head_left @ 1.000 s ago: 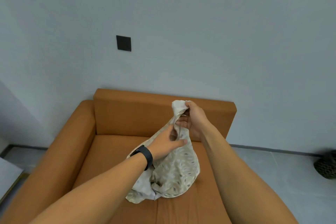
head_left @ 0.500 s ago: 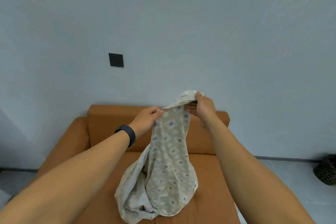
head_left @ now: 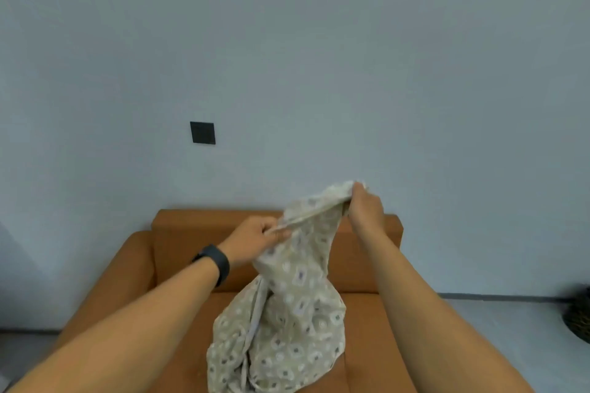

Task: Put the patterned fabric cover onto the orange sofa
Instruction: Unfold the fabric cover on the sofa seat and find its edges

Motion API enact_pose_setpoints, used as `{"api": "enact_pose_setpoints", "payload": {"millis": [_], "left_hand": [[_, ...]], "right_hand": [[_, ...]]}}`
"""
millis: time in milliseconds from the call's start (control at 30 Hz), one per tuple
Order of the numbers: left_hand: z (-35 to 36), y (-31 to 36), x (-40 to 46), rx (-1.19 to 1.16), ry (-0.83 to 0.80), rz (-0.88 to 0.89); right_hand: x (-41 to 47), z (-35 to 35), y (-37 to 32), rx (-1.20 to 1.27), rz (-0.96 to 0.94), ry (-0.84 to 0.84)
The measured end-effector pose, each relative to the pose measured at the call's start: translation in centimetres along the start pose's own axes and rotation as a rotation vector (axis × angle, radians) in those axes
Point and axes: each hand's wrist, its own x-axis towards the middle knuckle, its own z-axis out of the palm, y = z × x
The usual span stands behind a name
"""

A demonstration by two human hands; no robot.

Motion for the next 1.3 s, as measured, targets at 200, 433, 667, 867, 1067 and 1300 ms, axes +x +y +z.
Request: {"api": "enact_pose_setpoints", "payload": {"millis": [200, 433, 667, 867, 1067, 1300], "left_hand": [[6.0, -6.1, -4.8, -0.096, -0.193, -0.218], [8.7, -6.1, -6.6, -0.279, -0.241, -0.277], [9.8, -6.5, -5.2, -0.091, -0.113, -0.159], [10.0, -7.5, -5.9, 0.202, -0.082, -0.128], [7.5, -3.1, -5.0, 0.163, 0.016, 0.016], [3.6, 1.5, -2.9, 0.239, 0.001, 0.187]], "right_hand": [[-3.0, 0.7, 8.2, -0.260, -0.035, -0.087], [-6.4, 1.8, 10.0, -0.119, -0.180, -0.277], [-7.7, 1.8, 11.5, -0.007, -0.229, -0.308], [-5.9, 0.2, 13.7, -0.230, -0.181, -0.129], [-6.9, 0.8, 15.1, -0.456, -0.285, -0.165], [-6.5, 3.0, 10.5, -0.486, -0.602, -0.295]]}}
